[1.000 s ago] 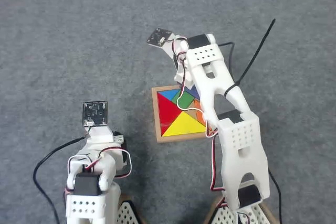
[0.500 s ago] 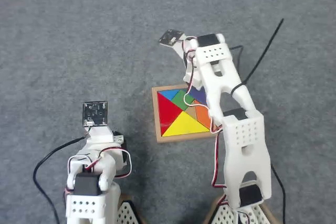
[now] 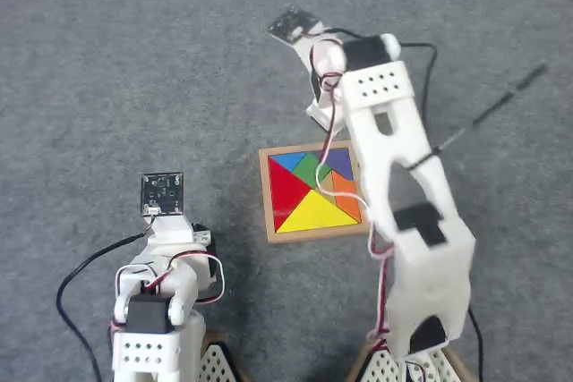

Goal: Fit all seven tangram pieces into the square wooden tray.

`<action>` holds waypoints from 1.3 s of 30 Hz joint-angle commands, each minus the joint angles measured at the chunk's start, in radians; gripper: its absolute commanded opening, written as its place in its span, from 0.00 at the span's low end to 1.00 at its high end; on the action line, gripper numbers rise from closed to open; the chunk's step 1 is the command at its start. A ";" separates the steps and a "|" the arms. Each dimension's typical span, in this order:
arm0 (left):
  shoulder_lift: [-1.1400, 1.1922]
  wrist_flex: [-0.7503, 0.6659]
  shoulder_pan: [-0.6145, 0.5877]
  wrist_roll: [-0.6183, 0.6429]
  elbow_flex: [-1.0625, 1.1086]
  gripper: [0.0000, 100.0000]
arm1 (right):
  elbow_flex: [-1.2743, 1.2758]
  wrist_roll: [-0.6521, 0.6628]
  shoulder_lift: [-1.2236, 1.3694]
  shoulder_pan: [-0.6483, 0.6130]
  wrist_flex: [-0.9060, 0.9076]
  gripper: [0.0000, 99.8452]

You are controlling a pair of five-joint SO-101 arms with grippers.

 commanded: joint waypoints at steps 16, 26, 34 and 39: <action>-0.020 0.002 -0.006 -0.011 -0.012 0.01 | 1.743 -0.126 -1.535 0.125 -0.486 0.08; -0.020 0.002 -0.006 -0.011 -0.012 0.01 | 2.142 -0.095 -2.012 0.452 -0.481 0.07; -0.020 0.002 -0.006 -0.011 -0.012 0.01 | 2.239 -0.068 -2.120 0.467 -0.483 0.07; -0.020 0.002 -0.006 -0.011 -0.012 0.01 | 2.245 -0.068 -2.160 0.467 -0.469 0.07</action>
